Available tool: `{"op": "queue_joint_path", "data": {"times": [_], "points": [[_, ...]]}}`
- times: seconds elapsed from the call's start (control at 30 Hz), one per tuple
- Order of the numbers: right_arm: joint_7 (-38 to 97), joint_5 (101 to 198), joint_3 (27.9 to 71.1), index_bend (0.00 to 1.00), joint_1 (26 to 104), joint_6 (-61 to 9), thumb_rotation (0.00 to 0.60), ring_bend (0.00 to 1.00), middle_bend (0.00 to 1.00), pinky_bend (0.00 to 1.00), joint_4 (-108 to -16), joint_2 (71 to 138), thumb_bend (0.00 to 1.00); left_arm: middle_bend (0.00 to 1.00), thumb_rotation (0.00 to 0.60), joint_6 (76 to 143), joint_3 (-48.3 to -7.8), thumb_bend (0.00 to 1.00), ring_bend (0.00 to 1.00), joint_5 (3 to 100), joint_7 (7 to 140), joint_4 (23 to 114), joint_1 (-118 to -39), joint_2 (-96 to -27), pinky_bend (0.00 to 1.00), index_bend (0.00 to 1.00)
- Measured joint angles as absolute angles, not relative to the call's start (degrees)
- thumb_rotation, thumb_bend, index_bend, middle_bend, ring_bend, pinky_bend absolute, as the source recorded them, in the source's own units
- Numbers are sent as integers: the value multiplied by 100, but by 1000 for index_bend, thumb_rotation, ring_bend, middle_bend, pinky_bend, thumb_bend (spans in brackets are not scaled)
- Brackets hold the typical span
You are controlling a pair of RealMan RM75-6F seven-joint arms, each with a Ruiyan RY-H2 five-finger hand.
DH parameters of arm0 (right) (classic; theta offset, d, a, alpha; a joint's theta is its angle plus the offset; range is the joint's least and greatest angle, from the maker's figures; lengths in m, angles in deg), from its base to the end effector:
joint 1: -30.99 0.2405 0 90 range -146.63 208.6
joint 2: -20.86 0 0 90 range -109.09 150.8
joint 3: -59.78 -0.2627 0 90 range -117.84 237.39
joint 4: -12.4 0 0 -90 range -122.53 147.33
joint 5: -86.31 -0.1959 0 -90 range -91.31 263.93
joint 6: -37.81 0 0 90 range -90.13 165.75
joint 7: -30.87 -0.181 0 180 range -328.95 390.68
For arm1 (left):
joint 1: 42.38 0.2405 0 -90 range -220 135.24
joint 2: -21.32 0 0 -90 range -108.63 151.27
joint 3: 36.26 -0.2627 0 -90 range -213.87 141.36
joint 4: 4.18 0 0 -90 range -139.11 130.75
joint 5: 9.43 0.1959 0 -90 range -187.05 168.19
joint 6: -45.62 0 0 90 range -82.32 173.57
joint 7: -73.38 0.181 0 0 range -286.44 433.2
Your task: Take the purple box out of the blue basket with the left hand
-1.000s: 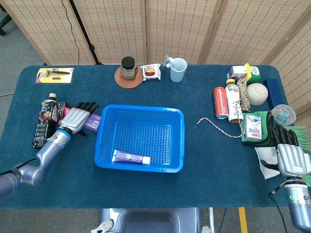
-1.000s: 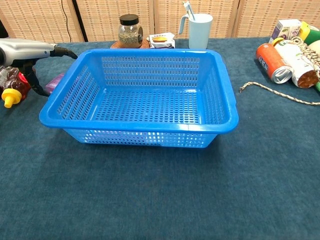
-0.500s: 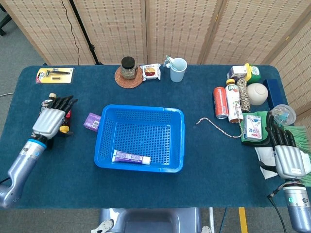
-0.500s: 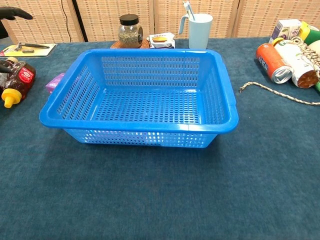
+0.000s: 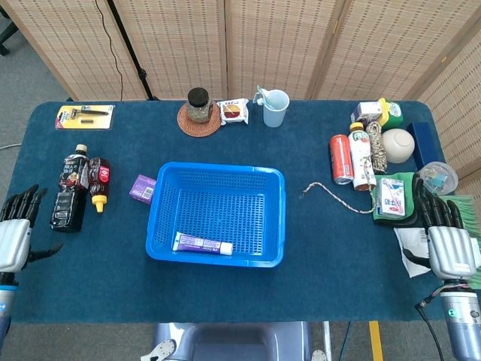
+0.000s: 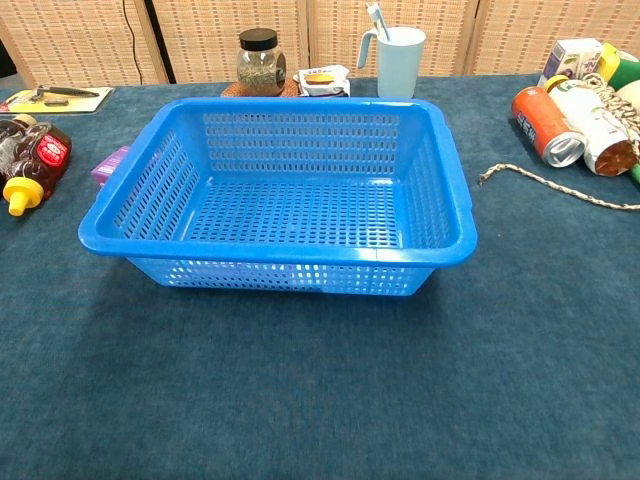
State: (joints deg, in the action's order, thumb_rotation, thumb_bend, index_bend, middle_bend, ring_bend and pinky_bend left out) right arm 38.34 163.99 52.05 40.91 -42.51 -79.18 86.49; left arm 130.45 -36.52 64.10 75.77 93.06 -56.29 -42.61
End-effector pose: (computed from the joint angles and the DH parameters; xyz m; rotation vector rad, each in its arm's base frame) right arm -0.3113 -0.2608 0.1782 1.3449 -0.8369 0.8286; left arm -0.3015 0.2517 0.1709 -1.3204 -0.9762 -0.8969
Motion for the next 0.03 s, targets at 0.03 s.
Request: {"op": "queue_joint_path", "data": {"times": [0.03], "points": [[3836, 16411, 5207, 0, 4086, -4263, 600, 0, 0, 0, -7927, 8646, 0, 0, 600, 13069, -3671, 124, 0, 6413, 7595, 9355, -5568, -4251, 0, 0]]}}
